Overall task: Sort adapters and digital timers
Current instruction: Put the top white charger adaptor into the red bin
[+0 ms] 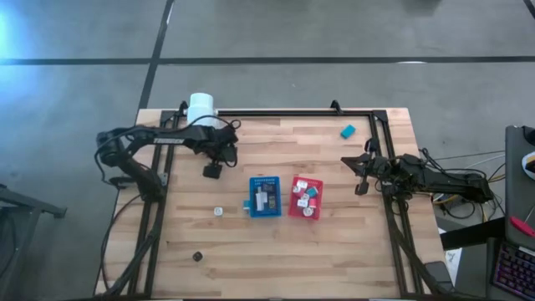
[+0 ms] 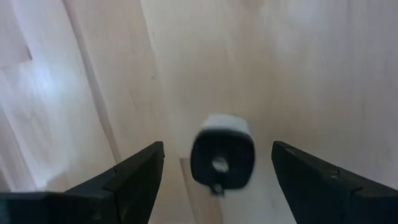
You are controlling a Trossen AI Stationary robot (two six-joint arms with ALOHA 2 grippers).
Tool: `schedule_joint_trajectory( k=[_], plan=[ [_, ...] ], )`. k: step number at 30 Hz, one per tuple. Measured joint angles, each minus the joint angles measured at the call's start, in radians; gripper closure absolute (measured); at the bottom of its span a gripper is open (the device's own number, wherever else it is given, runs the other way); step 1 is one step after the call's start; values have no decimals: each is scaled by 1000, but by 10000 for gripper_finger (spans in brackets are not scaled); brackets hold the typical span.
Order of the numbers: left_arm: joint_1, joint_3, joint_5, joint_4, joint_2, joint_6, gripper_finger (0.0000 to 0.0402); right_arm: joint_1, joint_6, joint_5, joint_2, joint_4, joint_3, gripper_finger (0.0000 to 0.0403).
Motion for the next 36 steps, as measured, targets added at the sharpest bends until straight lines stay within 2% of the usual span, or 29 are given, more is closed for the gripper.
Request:
schedule_joint_trajectory(
  k=[7, 11, 20, 25, 31, 36],
  plan=[
    [0, 67, 5, -32, 78, -6, 113, 0, -1, 0, 0, 0, 0, 394],
    [0, 78, 7, -77, 103, -16, 150, 0, -1, 0, 0, 0, 0, 394],
    [0, 77, 8, -70, 108, -14, 262, 0, -1, 0, 0, 0, 0, 394],
    [-6, 77, 10, -70, 103, -12, 267, 1, -1, 0, 0, 0, 0, 394],
    [-75, 77, 15, -66, 2, -132, 267, 1, 10, 0, 0, 0, 0, 394],
    [-155, 71, 108, -22, -176, -248, 267, 0, 27, 0, 0, 0, 0, 394]
  ],
)
